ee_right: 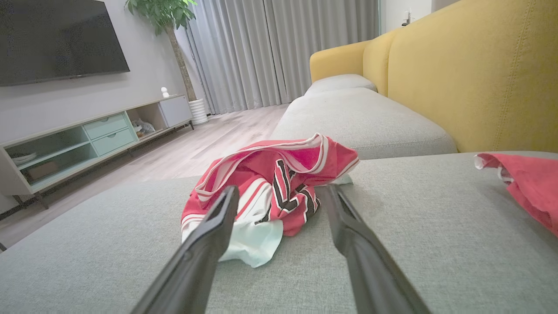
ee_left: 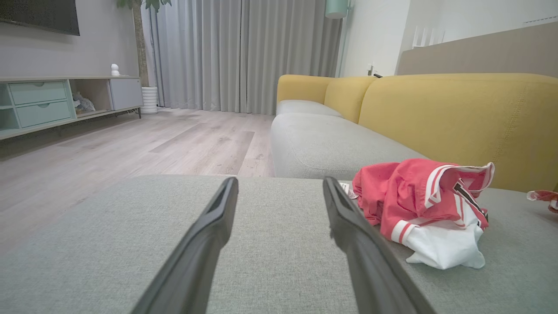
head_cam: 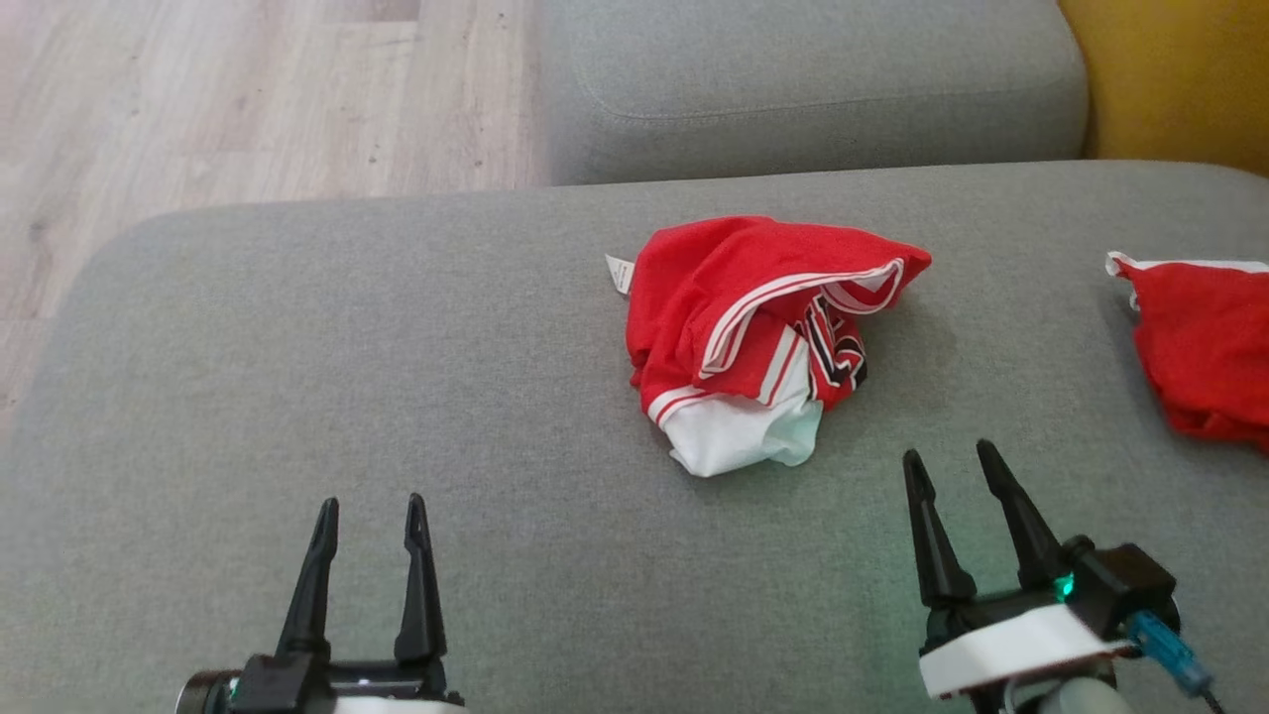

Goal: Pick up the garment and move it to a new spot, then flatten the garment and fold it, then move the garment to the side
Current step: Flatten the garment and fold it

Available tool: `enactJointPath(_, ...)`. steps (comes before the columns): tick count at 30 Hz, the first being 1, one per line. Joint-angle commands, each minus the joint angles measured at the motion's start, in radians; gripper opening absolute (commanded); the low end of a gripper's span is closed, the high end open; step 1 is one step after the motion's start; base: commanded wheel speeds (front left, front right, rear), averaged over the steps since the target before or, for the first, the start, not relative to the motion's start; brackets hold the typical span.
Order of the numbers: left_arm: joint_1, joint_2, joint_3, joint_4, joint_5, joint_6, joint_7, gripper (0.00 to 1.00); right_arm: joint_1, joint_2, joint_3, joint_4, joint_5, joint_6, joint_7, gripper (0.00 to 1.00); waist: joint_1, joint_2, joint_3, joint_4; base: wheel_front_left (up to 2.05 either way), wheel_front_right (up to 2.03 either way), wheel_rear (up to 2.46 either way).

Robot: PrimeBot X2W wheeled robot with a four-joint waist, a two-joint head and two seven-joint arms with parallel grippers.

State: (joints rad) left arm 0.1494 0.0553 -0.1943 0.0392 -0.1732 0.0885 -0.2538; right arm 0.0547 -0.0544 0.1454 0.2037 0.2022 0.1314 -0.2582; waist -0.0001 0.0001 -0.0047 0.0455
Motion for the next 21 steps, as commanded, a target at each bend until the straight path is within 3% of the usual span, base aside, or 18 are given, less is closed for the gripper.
enactJointPath(1,-0.031,-0.005,0.024,-0.035,0.015,0.005,-0.008,1.00,-0.018,0.000,0.013,-0.030,-0.005,-0.001,-0.004,1.00,0.0001,-0.0001,-0.002,0.004,0.00,0.00,0.00)
enactJointPath(21,-0.041,-0.005,0.015,-0.030,0.064,0.013,-0.008,1.00,-0.008,0.004,0.001,-0.025,0.012,-0.001,-0.004,1.00,0.0001,-0.0001,0.007,0.005,0.00,0.00,0.00)
